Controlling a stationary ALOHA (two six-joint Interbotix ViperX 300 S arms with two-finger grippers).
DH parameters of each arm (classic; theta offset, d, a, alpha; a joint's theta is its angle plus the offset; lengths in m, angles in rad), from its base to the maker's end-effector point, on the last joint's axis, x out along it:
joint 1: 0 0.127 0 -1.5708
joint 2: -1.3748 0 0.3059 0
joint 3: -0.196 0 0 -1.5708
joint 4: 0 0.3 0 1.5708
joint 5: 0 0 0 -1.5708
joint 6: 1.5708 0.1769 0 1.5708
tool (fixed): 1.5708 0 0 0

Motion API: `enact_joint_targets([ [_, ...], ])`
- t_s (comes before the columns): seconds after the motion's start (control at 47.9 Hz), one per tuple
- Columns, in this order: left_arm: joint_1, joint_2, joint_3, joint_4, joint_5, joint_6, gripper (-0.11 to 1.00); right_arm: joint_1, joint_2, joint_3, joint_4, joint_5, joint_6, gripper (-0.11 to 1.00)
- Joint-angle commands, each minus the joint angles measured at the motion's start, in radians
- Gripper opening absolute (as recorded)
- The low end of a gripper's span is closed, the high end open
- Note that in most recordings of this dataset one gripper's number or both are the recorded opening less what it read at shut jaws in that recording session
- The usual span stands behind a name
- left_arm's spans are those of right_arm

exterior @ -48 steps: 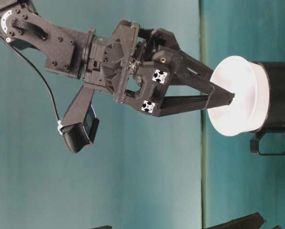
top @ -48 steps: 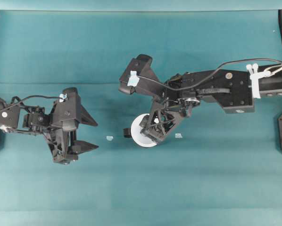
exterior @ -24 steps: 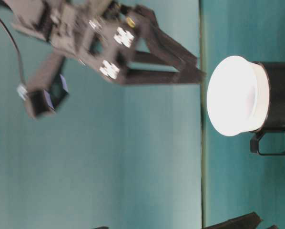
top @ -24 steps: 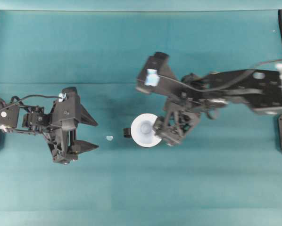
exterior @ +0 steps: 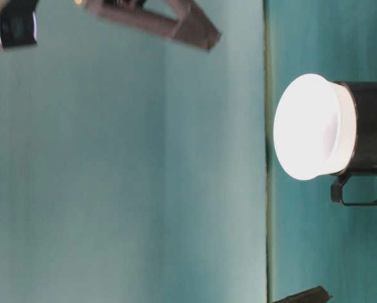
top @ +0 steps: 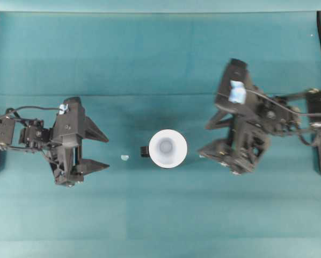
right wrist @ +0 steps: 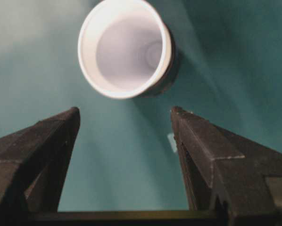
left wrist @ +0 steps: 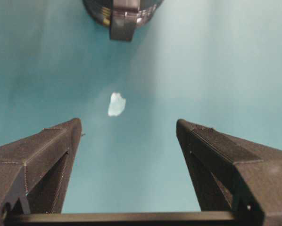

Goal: Put the paper cup into the moved cup holder.

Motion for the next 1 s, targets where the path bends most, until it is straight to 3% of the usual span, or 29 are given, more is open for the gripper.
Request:
enact_joint_targets([
  [0.0, -0.002, -0.023, -0.008, 0.002, 0.003, 0.002, 0.85, 0.015, -0.041, 0.014, -0.021, -0.015, -0.014, 0.66],
  [0.397, -0.018, -0.057, -0.008, 0.002, 0.005, 0.008, 0.85, 0.077, -0.091, 0.083, -0.091, -0.072, -0.014, 0.66],
  [0.982, -0.029, -0.06, -0.012, 0.002, 0.005, 0.008, 0.85, 0.118, -0.176, 0.175, -0.092, -0.127, -0.012, 0.66],
])
